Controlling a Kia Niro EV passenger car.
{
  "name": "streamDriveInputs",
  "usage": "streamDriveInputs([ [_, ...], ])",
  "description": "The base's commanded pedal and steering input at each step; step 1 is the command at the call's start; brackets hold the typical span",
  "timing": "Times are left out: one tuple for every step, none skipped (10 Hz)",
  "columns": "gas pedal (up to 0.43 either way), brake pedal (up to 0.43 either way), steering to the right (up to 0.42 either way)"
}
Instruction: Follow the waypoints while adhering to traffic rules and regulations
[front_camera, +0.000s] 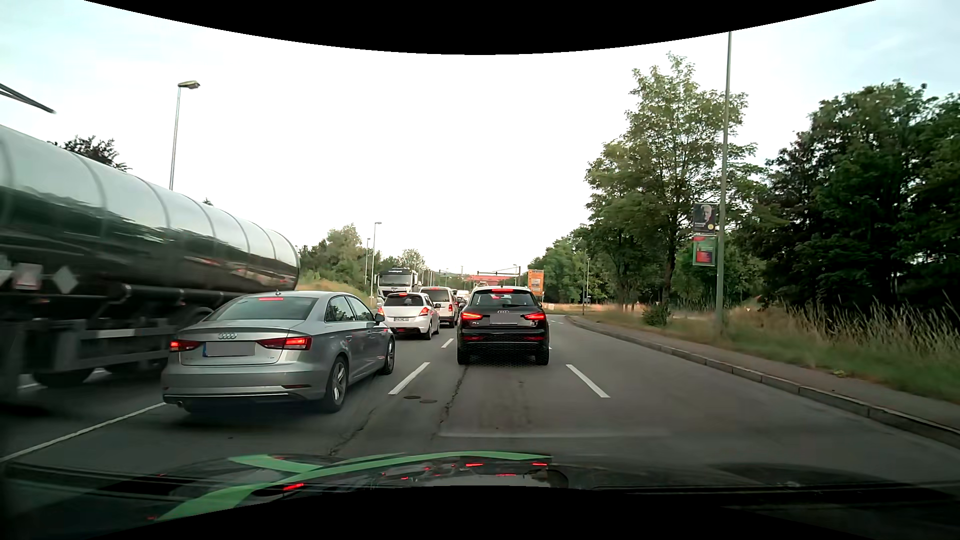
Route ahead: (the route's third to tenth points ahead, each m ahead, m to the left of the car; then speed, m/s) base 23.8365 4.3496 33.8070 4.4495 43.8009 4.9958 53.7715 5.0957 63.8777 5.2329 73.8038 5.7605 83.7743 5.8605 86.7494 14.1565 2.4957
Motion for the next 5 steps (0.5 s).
streamDriveInputs([
  [0.0,0.183,-0.005],
  [0.0,0.201,-0.005],
  [0.0,0.201,-0.005],
  [0.0,0.195,-0.005],
  [0.0,0.189,-0.005],
])
